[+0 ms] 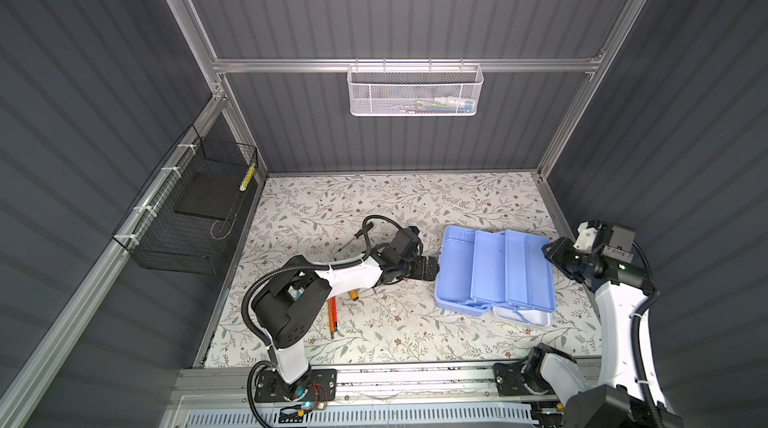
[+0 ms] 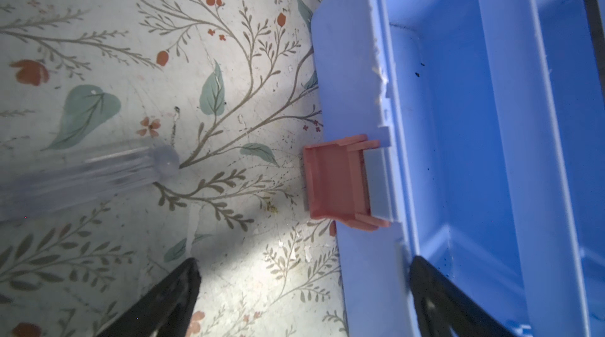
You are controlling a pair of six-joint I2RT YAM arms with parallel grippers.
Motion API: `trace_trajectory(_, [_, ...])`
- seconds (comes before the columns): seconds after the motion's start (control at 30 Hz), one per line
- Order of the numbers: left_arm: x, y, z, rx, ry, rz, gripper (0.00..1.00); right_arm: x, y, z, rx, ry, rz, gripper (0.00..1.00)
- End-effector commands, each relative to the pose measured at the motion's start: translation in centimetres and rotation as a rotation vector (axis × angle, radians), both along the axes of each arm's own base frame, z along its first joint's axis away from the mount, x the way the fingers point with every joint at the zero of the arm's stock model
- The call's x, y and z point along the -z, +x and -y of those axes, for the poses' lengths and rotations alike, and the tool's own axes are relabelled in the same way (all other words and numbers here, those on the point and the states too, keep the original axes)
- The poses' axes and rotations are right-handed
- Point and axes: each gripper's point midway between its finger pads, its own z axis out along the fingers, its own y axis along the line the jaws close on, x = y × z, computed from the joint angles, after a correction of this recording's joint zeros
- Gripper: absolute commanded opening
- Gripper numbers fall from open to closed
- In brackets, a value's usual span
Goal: Pack the tool kit
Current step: 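Release the lid and raise the right gripper away from the open box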
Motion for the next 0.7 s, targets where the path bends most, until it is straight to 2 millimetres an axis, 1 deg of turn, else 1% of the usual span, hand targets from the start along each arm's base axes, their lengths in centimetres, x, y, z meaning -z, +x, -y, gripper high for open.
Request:
trace_trajectory(0.0, [2.4,-1.1,-2.4,-0.024,0.100,-0.054,0.99,0.3,0.0,-0.3,-0.039,-0.064,-0.045,0.45])
trace_trajectory(0.13, [1.1,-0.8,-1.4,0.005,0.066,-0.033,0.99,2.0,0.1,-1.2,-0.088,-0.109,-0.122,0.45])
trace_trajectory(0.2, [0.8,-0.8,-1.3,0.009,0.056,-0.030,0.99,2.9,0.4,-1.7,-0.110,-0.138,-0.154,0.44])
trace_trajectory(0.33, [0.2,-1.1,-1.2,0.030,0.035,-0.015,0.99,5.0,1.1,-1.6,-0.134,-0.168,-0.234,0.41])
trace_trajectory(0.43, [-0.2,-1.2,-1.0,0.039,0.022,-0.013,0.99,5.5,2.0,-2.0,-0.158,-0.181,-0.245,0.37])
trace_trajectory(0.53, [-0.4,-1.4,-0.5,0.054,-0.003,-0.013,0.99,6.0,3.1,-2.1,-0.178,-0.194,-0.261,0.37])
trace_trajectory(0.67, [-0.7,-2.0,0.3,0.082,-0.022,-0.008,0.99,6.3,5.3,-3.2,-0.224,-0.172,-0.240,0.38])
